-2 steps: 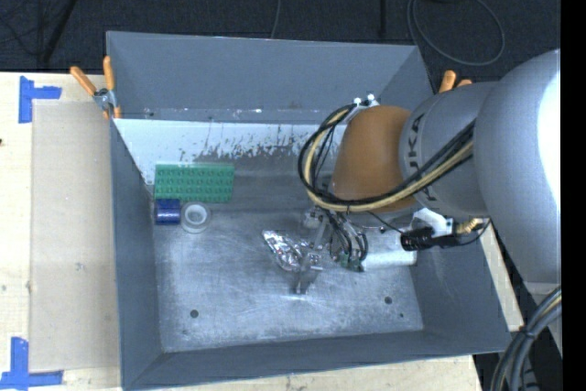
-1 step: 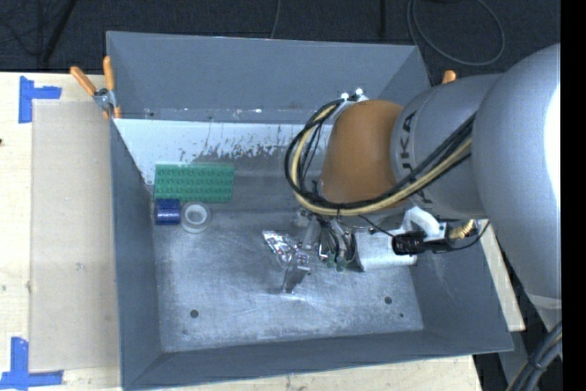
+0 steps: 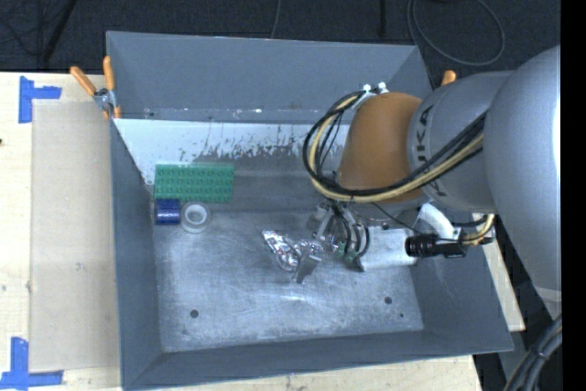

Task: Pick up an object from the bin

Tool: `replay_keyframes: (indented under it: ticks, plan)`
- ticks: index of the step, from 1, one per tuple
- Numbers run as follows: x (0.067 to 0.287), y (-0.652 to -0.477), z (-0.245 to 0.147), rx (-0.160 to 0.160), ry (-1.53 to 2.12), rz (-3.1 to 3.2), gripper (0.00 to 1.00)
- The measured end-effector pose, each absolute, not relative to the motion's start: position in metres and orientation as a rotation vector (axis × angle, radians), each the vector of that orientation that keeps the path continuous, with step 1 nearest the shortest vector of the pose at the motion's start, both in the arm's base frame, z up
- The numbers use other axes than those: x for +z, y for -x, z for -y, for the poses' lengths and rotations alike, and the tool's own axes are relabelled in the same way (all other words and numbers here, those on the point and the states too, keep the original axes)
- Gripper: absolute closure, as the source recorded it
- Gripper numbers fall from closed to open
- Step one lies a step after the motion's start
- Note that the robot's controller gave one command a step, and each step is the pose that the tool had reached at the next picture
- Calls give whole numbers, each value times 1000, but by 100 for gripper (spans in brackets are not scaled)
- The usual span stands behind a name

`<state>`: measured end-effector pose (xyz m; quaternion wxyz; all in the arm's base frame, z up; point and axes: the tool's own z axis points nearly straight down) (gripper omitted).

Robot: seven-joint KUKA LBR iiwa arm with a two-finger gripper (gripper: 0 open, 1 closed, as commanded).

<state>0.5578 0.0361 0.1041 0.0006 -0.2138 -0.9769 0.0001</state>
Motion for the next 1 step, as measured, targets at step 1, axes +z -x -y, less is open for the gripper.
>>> replay_keyframes:
  ticks: [1]
  plan:
    - [71,-549,-53,1,717,3062,0]
